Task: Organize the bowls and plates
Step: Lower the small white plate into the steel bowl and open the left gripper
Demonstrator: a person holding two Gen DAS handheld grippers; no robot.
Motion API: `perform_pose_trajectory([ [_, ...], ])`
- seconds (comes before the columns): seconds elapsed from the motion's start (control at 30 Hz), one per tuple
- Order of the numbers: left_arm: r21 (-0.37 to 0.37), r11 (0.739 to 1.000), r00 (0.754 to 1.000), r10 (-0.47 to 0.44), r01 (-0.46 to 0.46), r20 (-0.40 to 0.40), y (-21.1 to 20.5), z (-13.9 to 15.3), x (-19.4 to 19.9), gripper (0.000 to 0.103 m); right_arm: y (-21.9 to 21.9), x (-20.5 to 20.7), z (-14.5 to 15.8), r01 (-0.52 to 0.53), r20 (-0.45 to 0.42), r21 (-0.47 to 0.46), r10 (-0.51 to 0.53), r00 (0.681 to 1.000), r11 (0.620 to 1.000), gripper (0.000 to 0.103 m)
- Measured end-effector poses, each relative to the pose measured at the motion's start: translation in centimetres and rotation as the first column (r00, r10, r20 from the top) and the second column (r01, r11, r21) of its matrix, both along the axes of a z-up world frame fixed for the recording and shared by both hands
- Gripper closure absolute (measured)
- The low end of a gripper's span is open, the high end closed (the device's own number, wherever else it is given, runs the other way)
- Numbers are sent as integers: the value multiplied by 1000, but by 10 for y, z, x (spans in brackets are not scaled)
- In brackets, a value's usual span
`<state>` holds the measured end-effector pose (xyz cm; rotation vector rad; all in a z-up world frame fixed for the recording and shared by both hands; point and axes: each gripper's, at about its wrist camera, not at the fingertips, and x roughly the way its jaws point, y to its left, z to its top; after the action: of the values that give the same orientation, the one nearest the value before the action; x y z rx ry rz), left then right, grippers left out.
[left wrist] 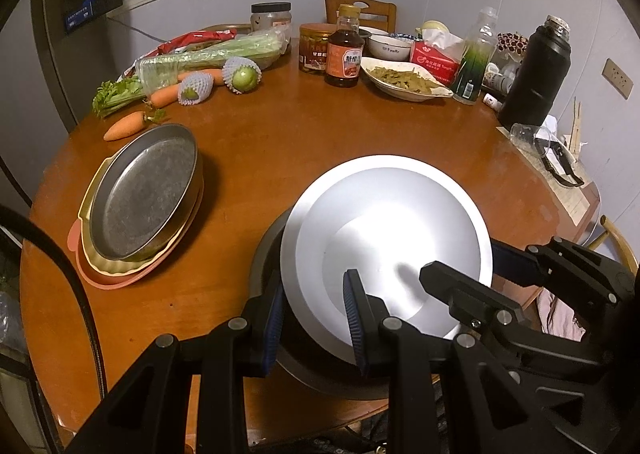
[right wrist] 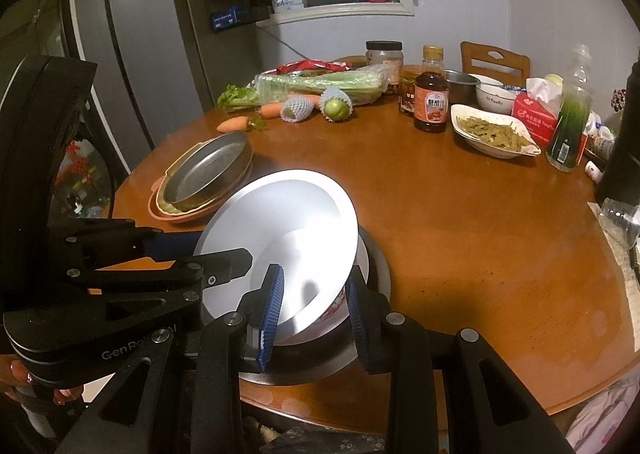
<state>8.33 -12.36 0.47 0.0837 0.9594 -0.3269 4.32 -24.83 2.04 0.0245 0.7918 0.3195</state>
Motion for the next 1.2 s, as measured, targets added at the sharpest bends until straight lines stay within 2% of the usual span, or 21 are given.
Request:
perform_pose_trajectory([
  [0.6, 6, 1000, 1000, 6, -6, -11, 1, -6, 1, 74, 4, 4, -8, 6, -20, -34, -6, 1000, 999, 69],
  [1.2, -8, 1000, 1000, 8, -8, 13, 8, 1, -2, 74, 3, 2, -5, 9, -14, -20, -9, 1000, 1000, 64],
])
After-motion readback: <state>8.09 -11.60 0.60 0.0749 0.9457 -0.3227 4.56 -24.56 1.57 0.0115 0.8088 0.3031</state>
